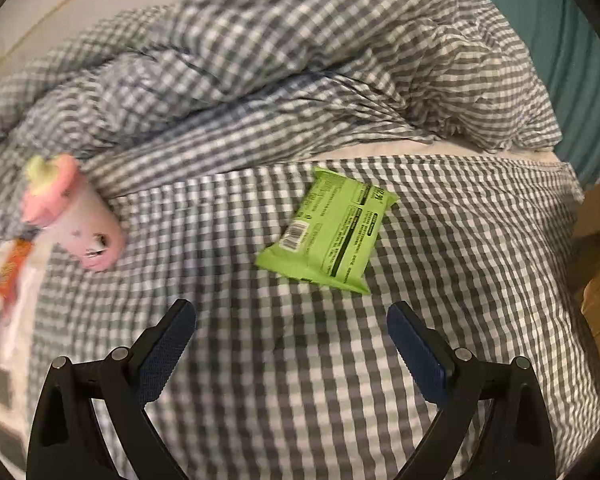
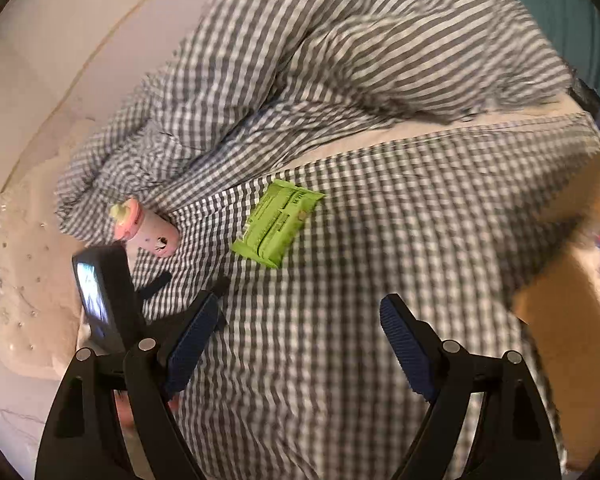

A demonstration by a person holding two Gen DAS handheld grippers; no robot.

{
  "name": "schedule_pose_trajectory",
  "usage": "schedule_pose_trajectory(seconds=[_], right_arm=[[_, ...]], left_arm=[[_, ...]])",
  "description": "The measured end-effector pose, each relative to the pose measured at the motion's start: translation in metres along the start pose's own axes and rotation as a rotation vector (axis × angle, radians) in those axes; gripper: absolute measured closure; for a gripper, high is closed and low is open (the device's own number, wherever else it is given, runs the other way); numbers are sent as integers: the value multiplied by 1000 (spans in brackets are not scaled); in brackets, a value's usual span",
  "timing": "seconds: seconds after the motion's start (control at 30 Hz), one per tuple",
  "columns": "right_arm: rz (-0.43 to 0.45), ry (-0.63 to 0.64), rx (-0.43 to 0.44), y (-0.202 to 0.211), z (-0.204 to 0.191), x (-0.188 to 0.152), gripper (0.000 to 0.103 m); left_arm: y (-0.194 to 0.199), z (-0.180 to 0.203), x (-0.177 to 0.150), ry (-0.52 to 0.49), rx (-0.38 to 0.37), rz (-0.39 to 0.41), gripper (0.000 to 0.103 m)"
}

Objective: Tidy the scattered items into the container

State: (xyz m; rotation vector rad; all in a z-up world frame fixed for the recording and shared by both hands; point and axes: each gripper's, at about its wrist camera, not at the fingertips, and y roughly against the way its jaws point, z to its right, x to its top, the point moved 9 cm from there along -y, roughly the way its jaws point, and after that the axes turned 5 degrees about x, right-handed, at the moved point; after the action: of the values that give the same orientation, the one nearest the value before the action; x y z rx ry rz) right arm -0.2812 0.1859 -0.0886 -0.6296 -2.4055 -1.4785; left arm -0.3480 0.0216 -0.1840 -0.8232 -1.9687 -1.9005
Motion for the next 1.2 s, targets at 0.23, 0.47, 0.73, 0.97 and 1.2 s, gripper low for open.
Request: schedule_pose_trajectory(seconds=[0.23, 0.47, 0.73, 0.97, 1.2], right_arm=[[-94, -46, -43, -94, 2, 40, 20], [-182, -155, -31, -164, 21, 61, 20], [-218, -194, -27, -209, 20, 75, 20], [-283, -269, 16, -251, 19, 73, 18], [-320, -194, -46, -280, 18, 72, 16]], left_arm=[[-53, 13, 9, -31, -61, 6, 4], [-78, 17, 13, -49, -107, 27, 4], [-97, 26, 12, -74, -155, 39, 4], [-107, 32, 15, -104, -120, 66, 4], [-112, 28, 15, -60, -159, 51, 8]])
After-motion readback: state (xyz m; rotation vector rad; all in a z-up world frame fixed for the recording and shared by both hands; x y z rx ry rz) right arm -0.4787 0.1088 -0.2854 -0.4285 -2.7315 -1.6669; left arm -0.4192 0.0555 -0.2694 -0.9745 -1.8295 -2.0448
